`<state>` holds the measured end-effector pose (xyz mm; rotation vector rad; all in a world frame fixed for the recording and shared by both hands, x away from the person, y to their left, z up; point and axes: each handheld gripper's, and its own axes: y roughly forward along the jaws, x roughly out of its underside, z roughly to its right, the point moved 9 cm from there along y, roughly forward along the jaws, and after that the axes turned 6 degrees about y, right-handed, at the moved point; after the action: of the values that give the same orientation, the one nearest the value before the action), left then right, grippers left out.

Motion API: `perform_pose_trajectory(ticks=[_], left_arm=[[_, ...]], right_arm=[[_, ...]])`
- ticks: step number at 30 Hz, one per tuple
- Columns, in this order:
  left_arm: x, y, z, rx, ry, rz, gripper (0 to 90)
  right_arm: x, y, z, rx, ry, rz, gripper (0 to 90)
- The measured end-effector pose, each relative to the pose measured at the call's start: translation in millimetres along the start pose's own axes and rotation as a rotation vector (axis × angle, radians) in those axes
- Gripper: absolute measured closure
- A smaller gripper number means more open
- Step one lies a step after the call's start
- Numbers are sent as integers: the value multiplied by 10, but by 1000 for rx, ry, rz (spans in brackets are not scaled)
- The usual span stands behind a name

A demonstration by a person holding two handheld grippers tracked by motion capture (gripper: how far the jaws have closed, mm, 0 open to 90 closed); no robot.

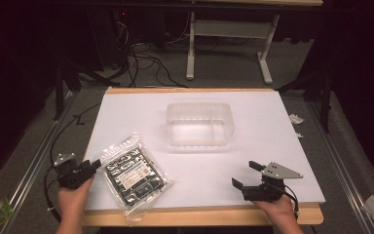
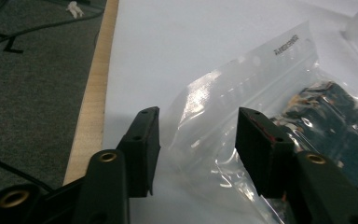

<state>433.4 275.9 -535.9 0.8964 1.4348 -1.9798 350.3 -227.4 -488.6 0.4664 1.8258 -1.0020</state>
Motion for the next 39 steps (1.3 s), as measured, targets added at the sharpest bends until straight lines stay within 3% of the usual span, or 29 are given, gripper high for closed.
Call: perform_pose_trajectory(ticks=[7,11,14,17,23,31,34,39], left_arm=[[28,51,24,-6,33,-40,641],[49,44,63,20,52,-51,771],[56,29,133,40,112,-41,869],[60,21,150,48,127,-38,889],[-13,-76,208,65,115,44,895],[-205,-291,351,63,150,158,896],[-308,-448,475,69,180,219,895],[-430,-607,640,82,218,282,895]], right_arm=[[12,22,12,-3,2,-9,77],[11,21,10,-1,0,-9,80],[5,12,13,1,-4,-6,82],[-1,6,22,7,1,-2,84],[-31,-13,54,19,9,19,86],[-26,-20,72,18,22,17,88],[-38,-26,69,20,17,26,88],[-54,-36,73,25,21,36,88]])
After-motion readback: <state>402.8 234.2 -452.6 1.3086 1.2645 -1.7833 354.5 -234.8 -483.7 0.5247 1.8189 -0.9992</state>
